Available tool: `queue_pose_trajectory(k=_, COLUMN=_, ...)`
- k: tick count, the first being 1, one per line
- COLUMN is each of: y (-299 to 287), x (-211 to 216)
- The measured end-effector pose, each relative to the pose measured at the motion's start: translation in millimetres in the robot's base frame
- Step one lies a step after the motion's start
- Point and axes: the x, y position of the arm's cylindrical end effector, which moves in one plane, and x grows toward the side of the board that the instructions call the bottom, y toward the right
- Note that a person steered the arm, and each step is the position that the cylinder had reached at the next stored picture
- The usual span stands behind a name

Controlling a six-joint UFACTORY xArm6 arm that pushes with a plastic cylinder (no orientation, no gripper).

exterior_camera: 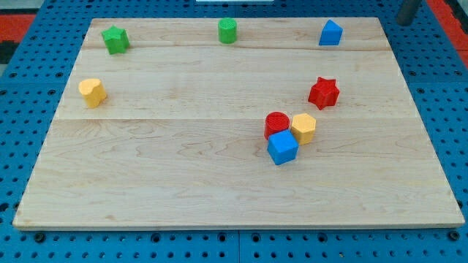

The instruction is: Push the green star slightly to right

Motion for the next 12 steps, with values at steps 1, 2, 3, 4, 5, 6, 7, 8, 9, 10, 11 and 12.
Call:
queue_pose_trajectory(k=1, y=0.2, x=0.0)
queue_pose_trajectory(k=2, y=3.0, x=0.0)
queue_pose_trajectory(k=3, y=3.0, x=0.0)
queue_pose_trajectory(k=4, y=-42.9, x=1.4)
queue_pose_trajectory(k=5, y=-88.1, x=2.1)
queue_pose_trajectory(k=6, y=-88.6, x=2.9)
queue_pose_trajectory(k=7, y=-75.3, x=6.7)
queue_pose_trajectory(k=8, y=-61.5, x=39.1)
queue_pose_trajectory(k=9, y=-82.6, x=51.7)
queue_pose_trajectory(k=10, y=-80.3, x=51.8)
queue_pose_trajectory(k=11, y=-79.3, x=54.1)
queue_pose_trajectory(k=12, y=-78.4, x=60.8)
